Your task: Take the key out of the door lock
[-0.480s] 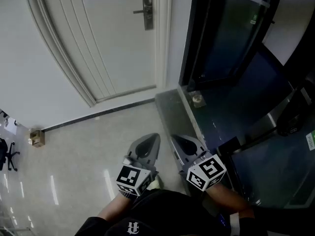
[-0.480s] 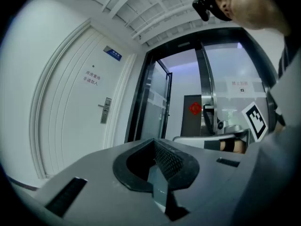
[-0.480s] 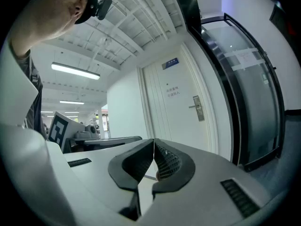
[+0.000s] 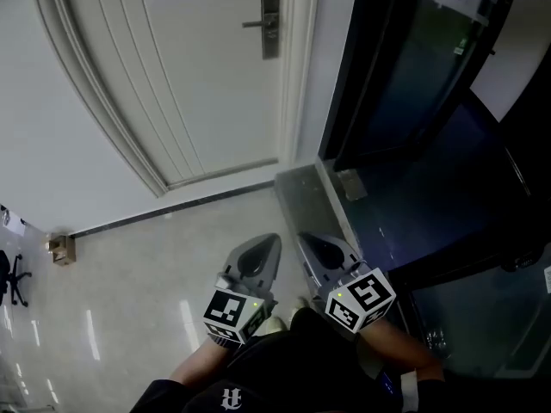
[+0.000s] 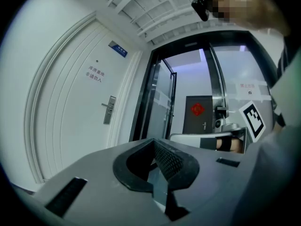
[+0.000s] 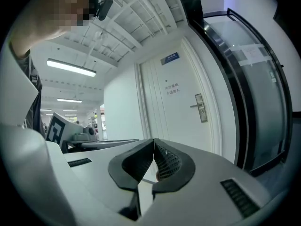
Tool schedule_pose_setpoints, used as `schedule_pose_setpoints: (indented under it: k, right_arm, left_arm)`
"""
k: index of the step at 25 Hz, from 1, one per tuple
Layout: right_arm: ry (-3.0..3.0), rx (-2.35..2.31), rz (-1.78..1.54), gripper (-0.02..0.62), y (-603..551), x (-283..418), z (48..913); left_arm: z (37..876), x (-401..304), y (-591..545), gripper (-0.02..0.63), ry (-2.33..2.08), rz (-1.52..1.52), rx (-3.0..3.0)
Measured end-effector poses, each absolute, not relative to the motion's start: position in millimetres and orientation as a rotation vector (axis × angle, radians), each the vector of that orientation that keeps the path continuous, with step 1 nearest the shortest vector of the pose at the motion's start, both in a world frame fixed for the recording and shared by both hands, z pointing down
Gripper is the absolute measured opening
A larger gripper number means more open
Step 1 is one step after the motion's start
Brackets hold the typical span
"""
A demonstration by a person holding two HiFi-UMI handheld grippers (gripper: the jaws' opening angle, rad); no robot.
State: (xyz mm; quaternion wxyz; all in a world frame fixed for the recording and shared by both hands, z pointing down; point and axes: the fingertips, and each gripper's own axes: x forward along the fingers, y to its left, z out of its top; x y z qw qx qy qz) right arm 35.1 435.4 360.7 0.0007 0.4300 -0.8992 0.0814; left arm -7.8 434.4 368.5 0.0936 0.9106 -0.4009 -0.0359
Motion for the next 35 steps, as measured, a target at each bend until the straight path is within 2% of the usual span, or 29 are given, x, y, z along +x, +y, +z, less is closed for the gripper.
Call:
schedule_pose_setpoints:
  k: [11, 22, 35]
  right_arm:
    - [-2.869, 1.247, 0.284, 0.015, 307, 37, 366]
    - [-2.923, 1.141, 0.230, 0.015, 168, 68, 356]
    - [-2.929, 1.129, 0.226, 0.015, 93, 80, 350]
  left_arm:
    - [370, -5, 312, 0.006, -1.293, -0.085, 2.658]
    - [355, 23, 177, 0.005, -1.413, -0.099, 2.623]
    - [341, 34, 98, 0.005, -1.416, -0.120, 2.619]
